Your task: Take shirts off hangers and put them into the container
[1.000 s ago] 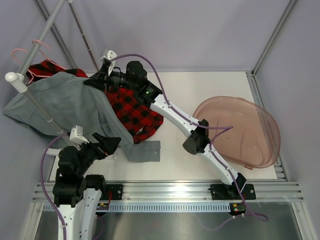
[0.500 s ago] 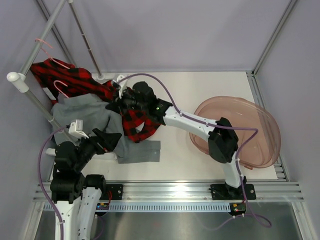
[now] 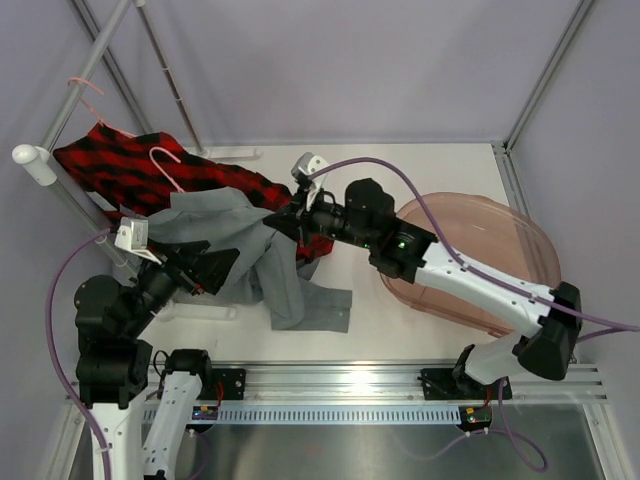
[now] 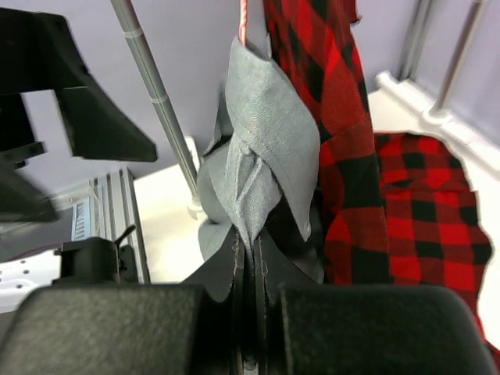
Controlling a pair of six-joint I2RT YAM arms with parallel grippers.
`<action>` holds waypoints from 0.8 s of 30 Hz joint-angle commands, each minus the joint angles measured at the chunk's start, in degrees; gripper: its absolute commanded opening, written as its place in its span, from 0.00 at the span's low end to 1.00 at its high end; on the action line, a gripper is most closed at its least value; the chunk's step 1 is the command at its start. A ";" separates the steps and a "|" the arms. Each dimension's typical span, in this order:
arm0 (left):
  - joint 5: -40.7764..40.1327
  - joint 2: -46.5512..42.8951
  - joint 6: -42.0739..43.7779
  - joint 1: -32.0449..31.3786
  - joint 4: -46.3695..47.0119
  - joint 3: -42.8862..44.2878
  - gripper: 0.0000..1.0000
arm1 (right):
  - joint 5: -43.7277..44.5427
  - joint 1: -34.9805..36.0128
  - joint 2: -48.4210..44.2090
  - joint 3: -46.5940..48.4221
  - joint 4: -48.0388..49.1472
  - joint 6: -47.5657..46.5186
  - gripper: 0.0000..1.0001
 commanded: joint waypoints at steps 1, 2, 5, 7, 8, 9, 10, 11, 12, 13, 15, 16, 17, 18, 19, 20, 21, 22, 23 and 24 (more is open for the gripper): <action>0.93 4.85 3.59 -0.19 4.16 4.77 0.98 | 4.00 0.31 -5.91 0.51 -1.93 -1.59 0.00; 0.40 6.00 4.65 -0.19 3.90 6.44 0.98 | 4.70 0.31 -7.74 0.68 -4.38 -1.60 0.00; -2.93 10.57 9.04 -0.19 3.02 13.82 0.97 | 7.69 0.31 -12.31 -0.45 -8.95 -0.98 0.00; -4.69 12.60 11.33 -0.19 2.93 18.55 0.98 | 9.63 0.40 -14.43 -1.25 -11.24 -0.46 0.00; -5.48 14.52 11.86 -0.19 3.11 19.80 0.98 | 10.24 0.31 -16.62 -1.51 -13.52 -0.11 0.00; -5.49 15.24 12.30 -0.19 3.98 20.42 0.98 | 10.94 0.31 -17.68 -2.12 -14.59 0.16 0.00; -4.80 15.85 13.18 -0.10 5.38 21.47 0.98 | 11.04 0.40 -18.74 -2.39 -15.64 0.51 0.00; -4.18 16.64 13.71 -0.19 6.00 21.83 0.98 | 11.21 0.31 -20.58 -2.65 -18.09 0.77 0.00; -4.35 17.61 13.97 -0.19 6.71 21.92 0.98 | 11.65 0.31 -21.38 -2.92 -19.33 0.95 0.00; -4.00 18.14 13.98 -0.19 8.02 21.83 0.96 | 11.48 0.31 -22.26 -3.27 -20.82 1.04 0.00; -2.95 20.06 13.45 -0.10 9.34 21.57 0.93 | 11.22 0.31 -25.24 -4.93 -21.54 1.57 0.00; -1.03 20.60 12.23 -0.19 10.57 21.05 0.93 | 10.61 0.31 -26.21 -5.55 -21.63 1.92 0.00; -0.40 20.86 11.52 -0.19 13.45 19.39 0.91 | 9.99 0.31 -27.70 -6.25 -21.80 2.27 0.00; 0.13 21.48 10.56 -0.28 14.96 18.50 0.91 | 9.64 0.31 -28.15 -6.26 -22.06 2.53 0.00; 1.00 21.83 9.77 -0.80 15.93 17.89 0.90 | 9.29 0.31 -28.50 -6.26 -22.41 2.88 0.00; 1.01 22.27 9.50 -1.33 17.16 17.01 0.88 | 8.67 0.31 -29.03 -6.26 -22.68 2.97 0.00; 1.01 22.97 9.23 -2.90 17.61 16.74 0.88 | 8.32 0.31 -29.12 -6.17 -22.77 2.97 0.00; 0.75 23.41 9.40 -3.96 17.87 16.65 0.87 | 8.05 0.31 -29.03 -6.00 -23.12 3.06 0.00; 0.05 23.94 9.75 -5.36 18.05 16.74 0.84 | 7.70 0.31 -28.86 -5.56 -23.38 3.06 0.00; -1.09 25.16 11.15 -9.03 17.70 17.08 0.83 | 7.53 0.40 -28.68 -5.29 -23.56 2.98 0.00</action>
